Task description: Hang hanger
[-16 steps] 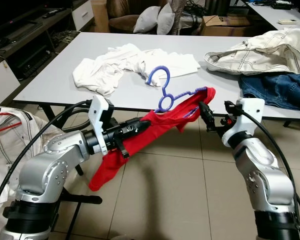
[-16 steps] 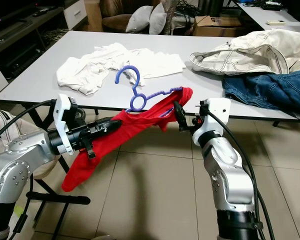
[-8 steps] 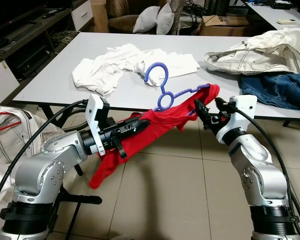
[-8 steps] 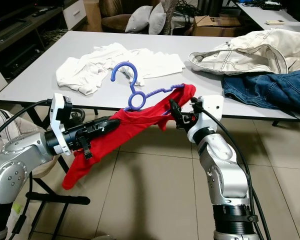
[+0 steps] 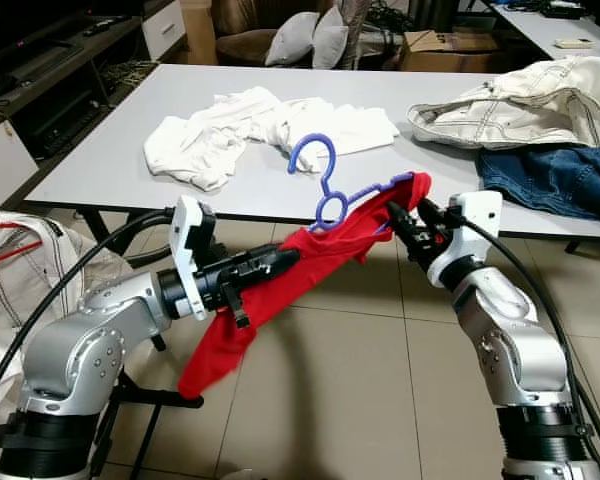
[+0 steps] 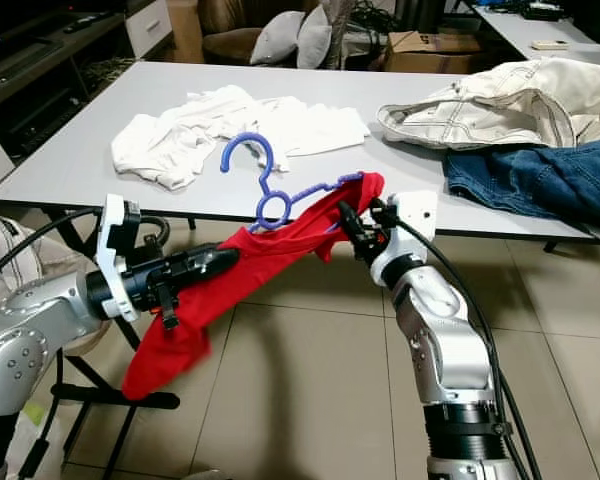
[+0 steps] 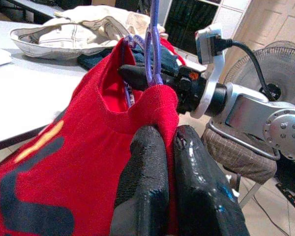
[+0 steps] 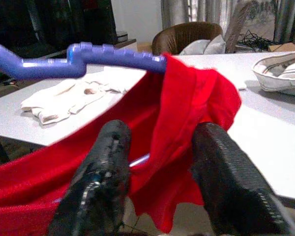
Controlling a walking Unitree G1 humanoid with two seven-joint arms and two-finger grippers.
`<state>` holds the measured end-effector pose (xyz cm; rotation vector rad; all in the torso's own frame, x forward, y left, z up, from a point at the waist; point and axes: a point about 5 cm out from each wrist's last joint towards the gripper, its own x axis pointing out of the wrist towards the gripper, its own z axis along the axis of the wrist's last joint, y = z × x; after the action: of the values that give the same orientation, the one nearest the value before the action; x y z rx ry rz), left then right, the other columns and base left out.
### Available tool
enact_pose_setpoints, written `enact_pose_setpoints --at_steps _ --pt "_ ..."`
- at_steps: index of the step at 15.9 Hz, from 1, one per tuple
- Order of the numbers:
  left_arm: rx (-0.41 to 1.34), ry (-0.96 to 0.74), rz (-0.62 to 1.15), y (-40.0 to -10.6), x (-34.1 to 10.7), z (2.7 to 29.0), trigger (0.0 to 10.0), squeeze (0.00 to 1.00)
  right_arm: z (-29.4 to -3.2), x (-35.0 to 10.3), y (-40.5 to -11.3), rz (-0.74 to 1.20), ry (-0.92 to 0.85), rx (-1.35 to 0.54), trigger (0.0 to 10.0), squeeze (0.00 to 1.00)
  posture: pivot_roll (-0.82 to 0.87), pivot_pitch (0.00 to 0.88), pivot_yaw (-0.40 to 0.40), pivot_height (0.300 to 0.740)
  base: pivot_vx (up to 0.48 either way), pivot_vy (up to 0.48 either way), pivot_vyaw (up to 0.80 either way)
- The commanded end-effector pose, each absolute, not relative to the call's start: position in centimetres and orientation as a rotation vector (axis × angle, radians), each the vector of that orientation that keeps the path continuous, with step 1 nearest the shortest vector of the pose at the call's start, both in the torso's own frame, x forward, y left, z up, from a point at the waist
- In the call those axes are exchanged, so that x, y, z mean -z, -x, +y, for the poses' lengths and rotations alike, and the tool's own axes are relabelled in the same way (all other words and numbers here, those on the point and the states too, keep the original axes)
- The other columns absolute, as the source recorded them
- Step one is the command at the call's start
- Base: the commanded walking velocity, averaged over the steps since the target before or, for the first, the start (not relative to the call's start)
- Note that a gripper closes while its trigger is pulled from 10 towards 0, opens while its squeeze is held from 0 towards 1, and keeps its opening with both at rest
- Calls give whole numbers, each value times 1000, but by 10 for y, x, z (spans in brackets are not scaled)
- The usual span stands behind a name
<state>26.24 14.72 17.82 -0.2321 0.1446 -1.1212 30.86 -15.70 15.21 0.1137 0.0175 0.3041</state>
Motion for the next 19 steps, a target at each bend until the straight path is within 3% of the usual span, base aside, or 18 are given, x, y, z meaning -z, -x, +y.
enact_pose_setpoints --at_steps 1,10,13,19 --pt "1172 223 122 -258 -185 144 0 0 -159 -158 -312 -7 -101 -300 0 0 -76 0 25 740 0 0 0" --pt "1129 182 142 -262 -181 146 0 0 -157 -158 -312 -21 -77 -301 0 0 -78 0 25 740 0 0 0" --pt "1012 57 208 -272 -171 160 0 0 -167 -157 -309 -11 -29 -230 0 0 -77 0 25 740 0 0 0" --pt "957 -76 242 -280 -171 184 0 0 -189 -154 -297 26 -44 -190 0 0 -81 0 30 740 0 0 0"
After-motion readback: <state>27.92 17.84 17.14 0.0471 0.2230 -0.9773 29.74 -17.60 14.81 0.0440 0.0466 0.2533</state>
